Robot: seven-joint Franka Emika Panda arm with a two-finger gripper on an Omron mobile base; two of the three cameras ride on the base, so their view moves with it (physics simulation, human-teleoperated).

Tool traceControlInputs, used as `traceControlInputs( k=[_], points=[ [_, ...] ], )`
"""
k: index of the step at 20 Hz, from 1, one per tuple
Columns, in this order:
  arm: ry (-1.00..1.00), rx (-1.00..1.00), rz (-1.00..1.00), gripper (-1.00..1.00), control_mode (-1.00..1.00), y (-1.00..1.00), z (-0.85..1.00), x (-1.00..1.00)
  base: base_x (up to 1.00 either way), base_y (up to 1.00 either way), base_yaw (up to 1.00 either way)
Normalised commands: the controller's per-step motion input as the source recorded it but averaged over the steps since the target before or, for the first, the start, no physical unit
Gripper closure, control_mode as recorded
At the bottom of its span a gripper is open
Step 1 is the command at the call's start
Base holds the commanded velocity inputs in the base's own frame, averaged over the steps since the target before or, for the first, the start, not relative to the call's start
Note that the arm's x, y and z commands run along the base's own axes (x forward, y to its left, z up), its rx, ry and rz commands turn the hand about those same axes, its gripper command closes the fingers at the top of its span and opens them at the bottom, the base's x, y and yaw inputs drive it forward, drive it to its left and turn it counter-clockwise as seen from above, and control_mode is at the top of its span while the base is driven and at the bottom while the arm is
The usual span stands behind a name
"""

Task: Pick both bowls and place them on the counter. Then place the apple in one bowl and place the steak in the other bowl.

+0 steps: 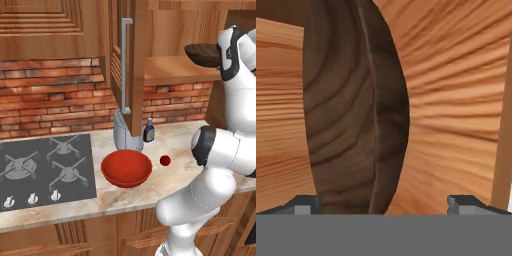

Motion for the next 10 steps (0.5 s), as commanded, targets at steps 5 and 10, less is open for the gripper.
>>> traceControlInputs(
  k=[5,10],
  points=[
    [0.03,0.0,0.0,-1.0,-1.0,-0.04,-0.08,0.3,0.0,0.0,0.0],
    [0.02,0.0,0.01,-1.0,-1.0,-0.09,-0.05,0.24,0.0,0.0,0.0]
  ],
)
